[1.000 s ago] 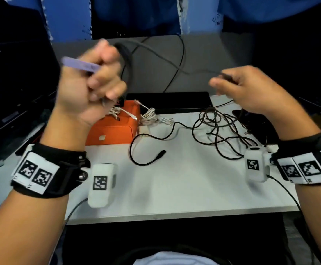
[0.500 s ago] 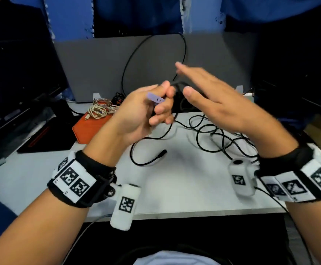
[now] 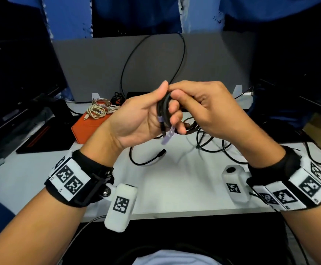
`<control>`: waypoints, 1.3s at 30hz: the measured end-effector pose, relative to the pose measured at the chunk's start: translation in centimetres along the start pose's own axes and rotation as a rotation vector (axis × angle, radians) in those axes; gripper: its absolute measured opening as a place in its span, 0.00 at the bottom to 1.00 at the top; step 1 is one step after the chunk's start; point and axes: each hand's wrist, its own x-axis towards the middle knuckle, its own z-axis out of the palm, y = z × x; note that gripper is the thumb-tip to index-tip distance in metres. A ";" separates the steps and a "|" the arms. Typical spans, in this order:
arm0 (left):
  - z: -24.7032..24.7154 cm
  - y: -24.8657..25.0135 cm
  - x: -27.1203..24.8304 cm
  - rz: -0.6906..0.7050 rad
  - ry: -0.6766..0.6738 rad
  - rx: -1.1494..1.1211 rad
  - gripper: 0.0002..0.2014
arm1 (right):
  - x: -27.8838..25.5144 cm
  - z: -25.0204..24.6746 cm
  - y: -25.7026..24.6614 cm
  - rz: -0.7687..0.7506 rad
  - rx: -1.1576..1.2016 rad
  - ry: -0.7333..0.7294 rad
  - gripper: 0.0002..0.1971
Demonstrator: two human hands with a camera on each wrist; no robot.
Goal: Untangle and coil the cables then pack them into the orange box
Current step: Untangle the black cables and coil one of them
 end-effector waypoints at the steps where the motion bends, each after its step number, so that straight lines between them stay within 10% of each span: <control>1: 0.2 0.1 -0.1 0.000 0.021 0.028 0.29 | 0.0 0.0 0.0 0.011 0.021 -0.007 0.13; 8: 1.3 -0.4 -0.3 0.061 -0.032 0.057 0.22 | -0.7 1.1 -1.8 0.173 0.408 0.181 0.19; 15: 1.3 0.2 -0.4 0.067 0.053 0.278 0.26 | -0.4 0.7 -1.5 0.080 0.031 0.133 0.18; 24: 3.8 -1.8 0.6 0.087 -0.064 -0.198 0.26 | 0.1 1.4 -1.5 0.196 0.219 0.385 0.23; 32: 2.3 0.7 0.1 0.332 -0.030 -0.369 0.22 | 1.0 -0.3 0.5 0.139 0.007 0.231 0.14; 39: -0.6 2.5 0.0 0.581 0.392 -0.150 0.19 | -0.4 -0.7 0.1 0.333 -0.028 -0.519 0.21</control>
